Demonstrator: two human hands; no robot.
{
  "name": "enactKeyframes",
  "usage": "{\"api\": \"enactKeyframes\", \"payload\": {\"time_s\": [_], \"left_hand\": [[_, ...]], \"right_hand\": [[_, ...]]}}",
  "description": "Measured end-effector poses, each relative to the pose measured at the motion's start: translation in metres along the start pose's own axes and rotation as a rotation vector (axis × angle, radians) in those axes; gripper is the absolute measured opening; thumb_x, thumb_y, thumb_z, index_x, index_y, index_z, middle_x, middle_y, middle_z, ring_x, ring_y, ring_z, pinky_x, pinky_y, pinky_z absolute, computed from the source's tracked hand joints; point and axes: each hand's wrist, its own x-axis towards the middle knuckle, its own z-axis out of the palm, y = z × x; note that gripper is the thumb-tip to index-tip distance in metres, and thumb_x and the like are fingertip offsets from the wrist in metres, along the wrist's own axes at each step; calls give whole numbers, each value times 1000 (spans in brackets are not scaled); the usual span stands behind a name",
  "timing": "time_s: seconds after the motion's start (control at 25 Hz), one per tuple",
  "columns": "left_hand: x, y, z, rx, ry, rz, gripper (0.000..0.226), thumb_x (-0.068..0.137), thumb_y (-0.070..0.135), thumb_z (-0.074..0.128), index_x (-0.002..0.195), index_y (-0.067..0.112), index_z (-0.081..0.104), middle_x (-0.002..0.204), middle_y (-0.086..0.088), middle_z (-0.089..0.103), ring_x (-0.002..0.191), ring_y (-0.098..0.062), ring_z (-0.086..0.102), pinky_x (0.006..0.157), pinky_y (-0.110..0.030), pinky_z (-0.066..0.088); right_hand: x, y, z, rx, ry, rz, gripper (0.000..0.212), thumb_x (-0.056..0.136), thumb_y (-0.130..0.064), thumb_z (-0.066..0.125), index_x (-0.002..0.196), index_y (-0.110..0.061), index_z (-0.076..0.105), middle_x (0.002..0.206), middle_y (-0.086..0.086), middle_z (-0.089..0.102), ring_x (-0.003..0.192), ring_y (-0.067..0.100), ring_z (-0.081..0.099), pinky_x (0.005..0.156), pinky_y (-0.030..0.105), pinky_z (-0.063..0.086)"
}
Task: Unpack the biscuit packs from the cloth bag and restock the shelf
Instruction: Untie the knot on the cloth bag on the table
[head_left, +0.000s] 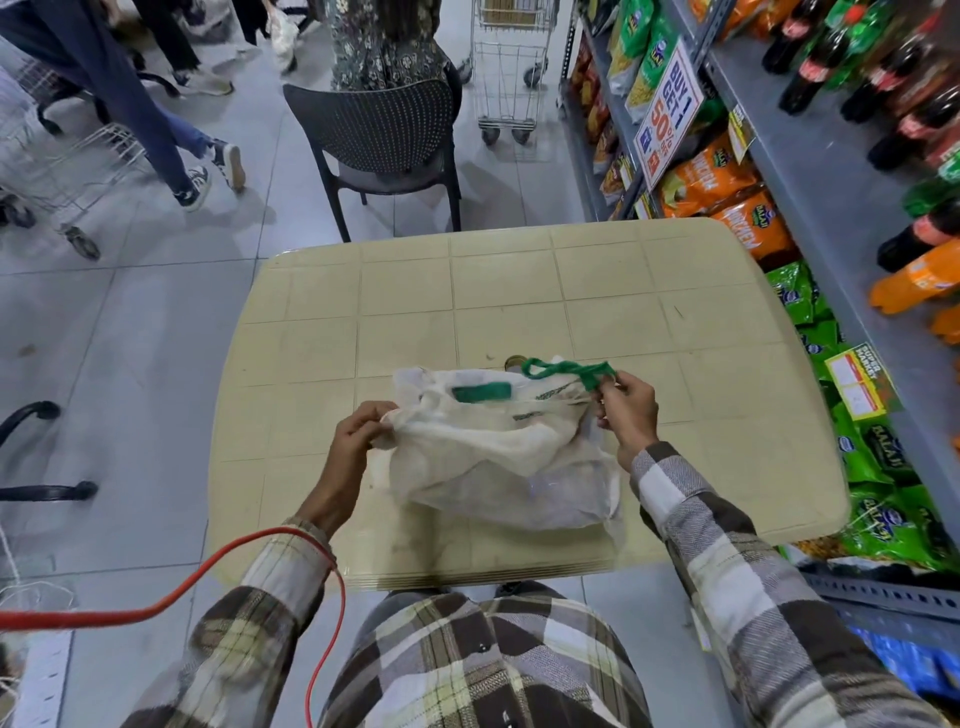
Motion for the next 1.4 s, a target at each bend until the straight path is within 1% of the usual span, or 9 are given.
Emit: {"api": "enactKeyframes", "payload": {"time_s": [0.16, 0.24, 0.44, 0.52, 0.68, 0.88, 1.08, 1.2, 1.4], "left_hand": [[1, 32, 19, 105, -111, 72, 31, 85, 39, 67, 74, 11, 62, 84, 1, 69, 80, -9, 60, 70, -20, 46], [7, 46, 25, 98, -35, 153, 32, 82, 27, 76, 69, 10, 53, 80, -2, 68, 74, -9, 61, 63, -19, 49], [2, 42, -8, -317, 87, 244, 29, 85, 7, 68, 70, 23, 49, 83, -1, 66, 78, -15, 56, 69, -28, 45], [-15, 13, -22, -160, 97, 207, 32, 89, -2, 63, 73, 22, 48, 81, -3, 65, 78, -16, 57, 72, -29, 45], [-35, -34, -36, 340, -94, 92, 15, 95, 29, 59, 89, 16, 53, 74, -8, 72, 69, -22, 68, 69, -37, 56], [-12, -24, -4, 794, -103, 420, 17, 96, 40, 52, 85, 27, 56, 80, 9, 62, 71, -12, 56, 64, -28, 47], [6, -30, 35, 1289, -375, 519, 36, 89, 36, 61, 118, 16, 53, 116, -4, 57, 102, -26, 53, 82, -35, 45], [5, -30, 43, 1456, -380, 528, 24, 92, 24, 53, 115, 13, 53, 114, -7, 58, 103, -28, 55, 84, -41, 45], [6, -14, 23, 1146, -542, 761, 17, 90, 28, 63, 99, 19, 75, 98, 0, 65, 91, -21, 57, 73, -34, 46]], "right_hand": [[-4, -14, 8, -141, 21, -292, 8, 83, -22, 72, 90, -18, 74, 103, 4, 59, 95, 17, 55, 84, 26, 46], [-6, -23, 12, -97, -97, -365, 6, 86, -18, 70, 87, -23, 71, 103, 2, 62, 94, 16, 59, 83, 26, 49], [0, -15, 6, 333, -6, 33, 27, 101, -30, 46, 87, -19, 66, 95, 7, 71, 76, 17, 68, 65, 31, 53], [2, -4, -3, 416, 128, 211, 28, 101, -25, 41, 85, -16, 62, 98, 14, 70, 64, 15, 63, 57, 26, 47], [-13, 10, 1, 80, 168, -149, 17, 92, -14, 53, 104, -23, 61, 96, 4, 68, 69, 4, 60, 58, 16, 48], [-45, -6, 38, -333, -305, -863, 12, 91, -10, 62, 95, -21, 67, 92, -7, 68, 79, 2, 61, 69, 21, 53], [-63, 10, 63, -1123, -693, -781, 45, 85, -47, 66, 125, -28, 56, 125, -3, 61, 114, 17, 54, 99, 41, 45], [-72, 22, 72, -1033, -594, -705, 39, 86, -32, 69, 122, -24, 57, 121, 1, 64, 114, 24, 58, 95, 37, 45], [-71, 14, 55, -977, -631, -809, 10, 88, -16, 66, 98, -14, 67, 107, 4, 63, 106, 23, 54, 90, 37, 47]]}}
